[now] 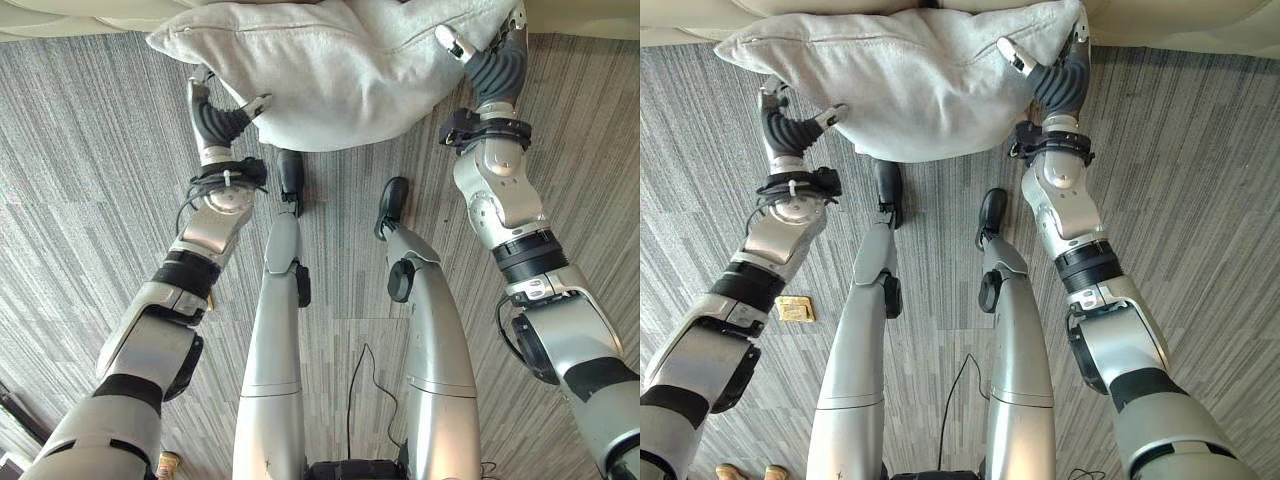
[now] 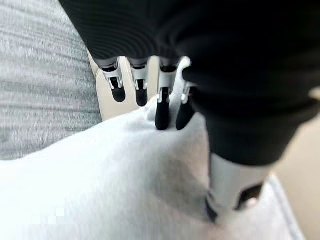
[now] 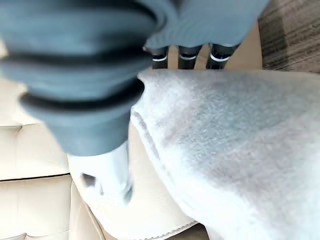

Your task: Pick up all the scattered cushions and arrange them neatly on the sofa.

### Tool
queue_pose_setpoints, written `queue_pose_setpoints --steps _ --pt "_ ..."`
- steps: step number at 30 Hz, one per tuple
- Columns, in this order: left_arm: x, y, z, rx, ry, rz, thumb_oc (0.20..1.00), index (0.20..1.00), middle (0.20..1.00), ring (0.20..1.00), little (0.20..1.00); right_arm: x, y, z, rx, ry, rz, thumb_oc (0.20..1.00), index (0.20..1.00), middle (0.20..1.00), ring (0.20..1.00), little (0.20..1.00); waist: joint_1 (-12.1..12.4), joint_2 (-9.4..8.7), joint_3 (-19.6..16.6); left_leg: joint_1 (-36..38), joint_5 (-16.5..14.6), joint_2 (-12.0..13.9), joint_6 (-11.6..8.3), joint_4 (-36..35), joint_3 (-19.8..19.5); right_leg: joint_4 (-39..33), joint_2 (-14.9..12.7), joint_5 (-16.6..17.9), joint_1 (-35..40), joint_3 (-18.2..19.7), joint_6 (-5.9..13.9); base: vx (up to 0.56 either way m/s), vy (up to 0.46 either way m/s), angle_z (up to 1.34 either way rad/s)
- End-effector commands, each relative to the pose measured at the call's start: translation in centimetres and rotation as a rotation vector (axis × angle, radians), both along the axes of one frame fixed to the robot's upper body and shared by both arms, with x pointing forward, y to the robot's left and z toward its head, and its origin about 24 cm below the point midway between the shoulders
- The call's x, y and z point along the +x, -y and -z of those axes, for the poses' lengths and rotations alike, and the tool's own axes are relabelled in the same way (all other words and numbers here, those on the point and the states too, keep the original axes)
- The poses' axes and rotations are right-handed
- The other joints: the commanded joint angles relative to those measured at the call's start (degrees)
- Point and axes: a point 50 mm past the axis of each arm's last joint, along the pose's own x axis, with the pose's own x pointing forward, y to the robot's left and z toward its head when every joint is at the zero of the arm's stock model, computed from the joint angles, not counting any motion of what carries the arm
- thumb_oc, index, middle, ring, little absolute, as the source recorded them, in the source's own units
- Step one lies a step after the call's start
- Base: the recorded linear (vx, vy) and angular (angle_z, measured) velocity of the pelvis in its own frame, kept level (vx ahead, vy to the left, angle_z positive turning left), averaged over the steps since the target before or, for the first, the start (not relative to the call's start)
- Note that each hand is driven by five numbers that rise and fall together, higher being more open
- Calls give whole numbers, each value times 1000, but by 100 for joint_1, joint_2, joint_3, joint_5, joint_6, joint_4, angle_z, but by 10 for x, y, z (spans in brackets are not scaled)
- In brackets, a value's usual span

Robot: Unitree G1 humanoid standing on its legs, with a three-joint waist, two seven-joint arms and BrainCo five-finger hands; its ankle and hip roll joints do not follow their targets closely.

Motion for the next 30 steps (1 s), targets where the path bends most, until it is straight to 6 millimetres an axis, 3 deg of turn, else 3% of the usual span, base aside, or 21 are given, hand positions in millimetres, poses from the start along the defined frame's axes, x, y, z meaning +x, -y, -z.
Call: queue_pose_setpoints --steps 1,3,5,10,17,24,25,27,30 --pt "-13 60 -27 -27 178 312 200 200 200 200 200 -10 -52 3 -78 79 -225 200 200 200 200 200 -55 -9 -1048 -268 -1773 -25 -124 1077 -234 -589 68 -565 131 204 566 0 0 0" --pt "-18 82 -33 -48 192 410 200 200 200 200 200 -8 -53 2 -2 75 -243 200 200 200 200 200 -92 1 -1147 -318 -1784 -42 -112 1079 -246 -590 72 -560 80 221 567 0 0 0" --pt "-22 91 -39 -56 212 456 200 200 200 200 200 -7 -49 2 38 74 -244 200 200 200 200 200 -106 12 -1213 -344 -1792 -48 -103 1061 -248 -610 66 -554 47 227 578 16 22 4" --pt "-27 98 -37 -79 223 519 200 200 200 200 200 -6 -39 9 85 67 -243 200 200 200 200 200 -160 38 -1327 -394 -1796 -42 -82 1016 -218 -648 49 -547 6 245 609 0 0 0" --pt "-40 104 -11 -274 165 675 200 200 200 200 200 -22 -40 37 205 76 -350 200 200 200 200 200 -218 94 -1450 -26 -1505 -42 -53 552 -146 -1040 88 -304 319 257 591 -28 30 -2" --pt "-61 100 8 -350 170 774 200 200 200 200 200 -45 -43 68 189 62 -420 200 200 200 200 200 -220 120 -1483 1077 -1346 -94 -143 -84 -159 -1515 106 -159 1266 209 642 -20 8 -1" --pt "-71 93 19 -374 168 803 200 200 200 200 200 -56 -41 86 135 32 -424 200 200 200 200 200 -235 103 -1512 1843 -1283 -131 -191 -426 -179 -1802 86 -35 1925 140 680 -45 0 1" --pt "-74 88 25 -366 159 803 200 200 200 200 200 -60 -38 96 114 9 -417 200 200 200 200 200 -237 87 -1514 2224 -1249 -140 -215 -620 -166 -1937 94 -2 2248 115 698 -23 0 1" --pt "-89 61 74 -403 48 737 200 200 200 200 200 -81 -20 144 -8 -129 -363 200 200 200 200 200 -227 -3 -1578 3920 -1185 -98 -235 -1240 -122 -2698 57 182 3943 15 755 11 13 -9"
